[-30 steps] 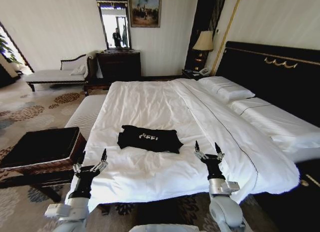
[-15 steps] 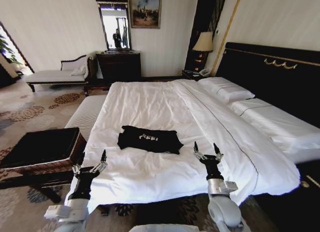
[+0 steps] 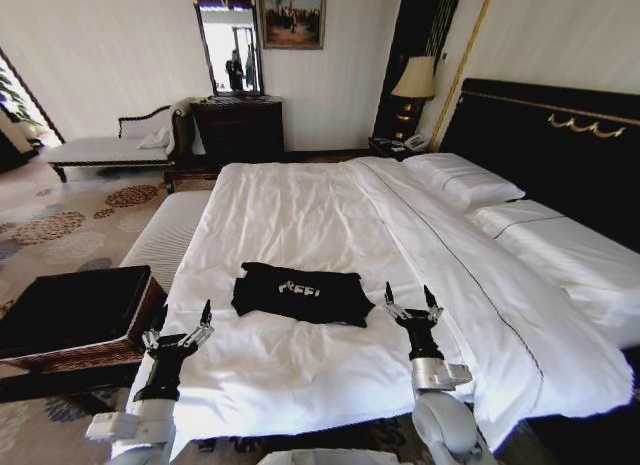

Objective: Fold the clothes on the bed and place them into the basket.

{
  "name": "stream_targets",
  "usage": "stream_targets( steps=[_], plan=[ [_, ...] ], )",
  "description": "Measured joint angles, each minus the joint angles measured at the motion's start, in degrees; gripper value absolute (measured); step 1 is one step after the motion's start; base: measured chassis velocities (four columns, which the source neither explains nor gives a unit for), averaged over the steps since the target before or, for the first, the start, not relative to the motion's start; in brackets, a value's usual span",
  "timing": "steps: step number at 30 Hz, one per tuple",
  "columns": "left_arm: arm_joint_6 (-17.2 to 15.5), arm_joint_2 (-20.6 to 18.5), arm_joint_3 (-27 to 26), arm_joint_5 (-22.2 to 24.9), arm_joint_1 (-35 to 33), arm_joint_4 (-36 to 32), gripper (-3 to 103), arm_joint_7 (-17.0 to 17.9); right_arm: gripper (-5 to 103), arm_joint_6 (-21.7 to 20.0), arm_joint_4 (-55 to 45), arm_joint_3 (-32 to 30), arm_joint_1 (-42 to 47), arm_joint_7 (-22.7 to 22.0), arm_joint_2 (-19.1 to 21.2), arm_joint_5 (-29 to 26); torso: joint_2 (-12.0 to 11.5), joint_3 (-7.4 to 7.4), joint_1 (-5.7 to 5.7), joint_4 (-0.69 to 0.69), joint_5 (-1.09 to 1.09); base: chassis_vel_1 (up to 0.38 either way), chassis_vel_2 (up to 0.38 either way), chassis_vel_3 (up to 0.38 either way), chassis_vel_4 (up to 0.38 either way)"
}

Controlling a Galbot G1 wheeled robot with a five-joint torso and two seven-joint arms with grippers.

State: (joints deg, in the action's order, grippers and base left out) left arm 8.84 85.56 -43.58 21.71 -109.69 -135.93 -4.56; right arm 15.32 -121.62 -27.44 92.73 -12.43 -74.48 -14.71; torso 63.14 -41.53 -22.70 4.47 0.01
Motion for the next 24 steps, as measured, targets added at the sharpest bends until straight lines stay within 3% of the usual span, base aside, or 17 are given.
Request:
stream_targets(
  steps=[16, 18, 19, 22, 24],
  plan=[
    [-0.38, -0.2, 0.41, -0.5, 1.51, 2.57, 100, 1.13, 100, 1.12, 2.19, 0.78, -0.93, 0.34, -0.68, 0.88, 0.01, 0.0, 0.0, -0.02, 0.0, 0.0, 0.0, 0.0, 0.0],
    [-6.54, -2.72, -0.08, 2.72, 5.73, 4.37, 100, 5.08, 100, 1.31, 3.25, 1.11, -1.75, 0.2, -0.65, 0.87, 0.01, 0.01, 0.01, -0.01, -0.01, 0.0, 0.0, 0.0, 0.0],
    [-6.54, -2.72, -0.08, 2.72, 5.73, 4.37, 100, 5.08, 100, 1.31, 3.25, 1.11, -1.75, 0.2, -0.65, 0.87, 0.01, 0.01, 0.01, -0.01, -0.01, 0.0, 0.0, 0.0, 0.0],
    [-13.98, -8.19, -0.82, 8.81, 10.73, 7.48, 100, 7.88, 100, 1.42, 4.48, 1.41, -2.45, -0.23, -0.47, 1.28, 0.01, 0.0, 0.0, 0.01, -0.04, 0.0, 0.0, 0.0, 0.0],
    [-15.71, -10.39, -1.08, 10.53, 11.99, 8.92, 100, 7.98, 100, 1.42, 4.99, 1.61, -2.78, -0.44, -0.41, 1.38, 0.01, 0.0, 0.0, 0.01, -0.02, 0.0, 0.0, 0.0, 0.0]
  ],
)
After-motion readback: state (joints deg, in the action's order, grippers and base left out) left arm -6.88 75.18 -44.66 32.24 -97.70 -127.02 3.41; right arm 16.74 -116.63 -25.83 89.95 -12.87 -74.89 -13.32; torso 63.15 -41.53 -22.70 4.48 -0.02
